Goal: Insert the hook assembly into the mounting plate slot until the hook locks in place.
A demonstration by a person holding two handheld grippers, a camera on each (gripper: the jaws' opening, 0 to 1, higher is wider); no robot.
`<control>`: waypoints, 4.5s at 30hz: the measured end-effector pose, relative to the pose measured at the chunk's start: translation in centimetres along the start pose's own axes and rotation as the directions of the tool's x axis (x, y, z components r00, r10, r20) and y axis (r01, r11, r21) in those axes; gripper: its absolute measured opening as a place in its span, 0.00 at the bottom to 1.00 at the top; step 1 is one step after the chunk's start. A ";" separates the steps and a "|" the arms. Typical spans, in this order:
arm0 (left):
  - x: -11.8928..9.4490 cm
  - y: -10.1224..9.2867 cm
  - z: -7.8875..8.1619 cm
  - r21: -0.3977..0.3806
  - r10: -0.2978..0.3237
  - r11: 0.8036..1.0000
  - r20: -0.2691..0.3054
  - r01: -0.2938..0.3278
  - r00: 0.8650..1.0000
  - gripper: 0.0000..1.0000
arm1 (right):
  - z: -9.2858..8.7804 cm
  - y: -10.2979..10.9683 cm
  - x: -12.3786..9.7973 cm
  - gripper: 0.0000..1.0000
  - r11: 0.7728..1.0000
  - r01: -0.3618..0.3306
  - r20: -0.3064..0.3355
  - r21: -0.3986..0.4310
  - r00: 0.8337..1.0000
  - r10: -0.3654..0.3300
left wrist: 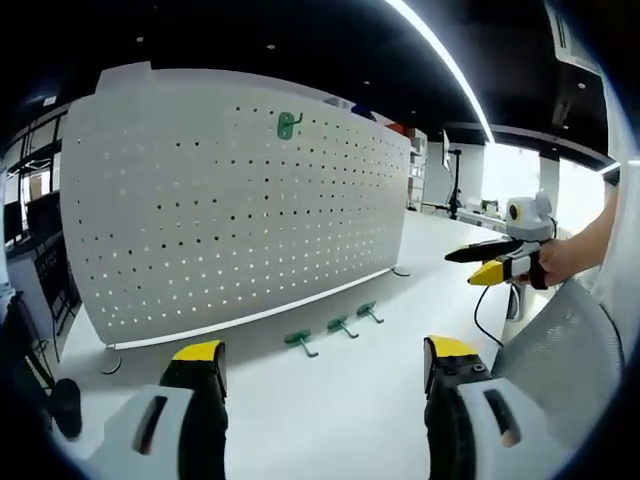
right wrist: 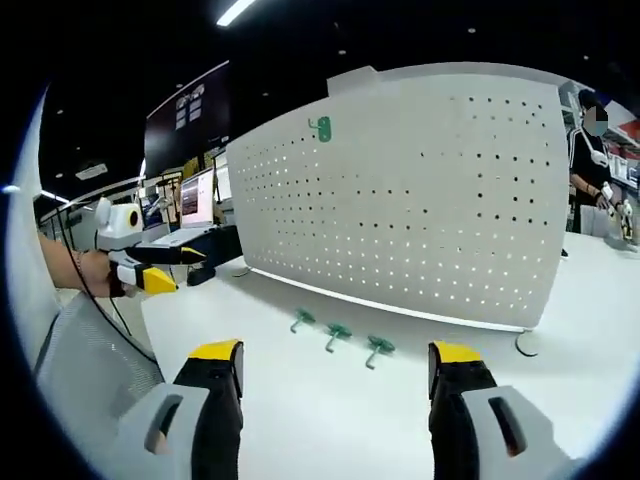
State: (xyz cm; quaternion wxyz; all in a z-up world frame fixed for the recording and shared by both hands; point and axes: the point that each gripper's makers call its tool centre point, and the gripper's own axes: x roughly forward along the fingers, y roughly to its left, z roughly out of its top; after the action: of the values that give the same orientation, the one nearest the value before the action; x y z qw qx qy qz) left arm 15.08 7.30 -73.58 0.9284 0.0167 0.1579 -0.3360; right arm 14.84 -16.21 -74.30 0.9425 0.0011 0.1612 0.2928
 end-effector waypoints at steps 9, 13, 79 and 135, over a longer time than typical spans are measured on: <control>-0.1 -0.2 -0.2 0.001 -0.001 1.000 -0.005 0.001 1.000 0.83 | 0.1 0.4 0.1 0.73 1.000 -0.011 0.004 -0.006 1.000 0.011; -0.1 -0.1 -0.2 0.000 0.001 1.000 -0.003 -0.001 1.000 0.83 | 0.2 0.5 0.1 0.73 1.000 -0.015 0.005 -0.007 1.000 0.015; 0.5 -1.8 -1.9 0.000 -0.076 0.997 -0.082 0.076 0.994 0.82 | -0.8 0.8 -0.3 0.74 1.000 -0.007 -0.025 0.023 1.000 0.007; 5.7 0.1 -3.4 0.166 -0.248 0.929 -0.384 0.331 0.889 0.87 | -1.9 0.5 -0.3 0.73 1.000 0.000 -0.077 0.009 0.997 0.000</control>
State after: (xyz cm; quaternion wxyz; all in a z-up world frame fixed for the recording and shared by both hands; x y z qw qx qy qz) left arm 18.32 4.27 -78.54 0.8151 0.1594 0.2849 -0.4785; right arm 13.73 -16.10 -76.00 0.9355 -0.0058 0.1990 0.2919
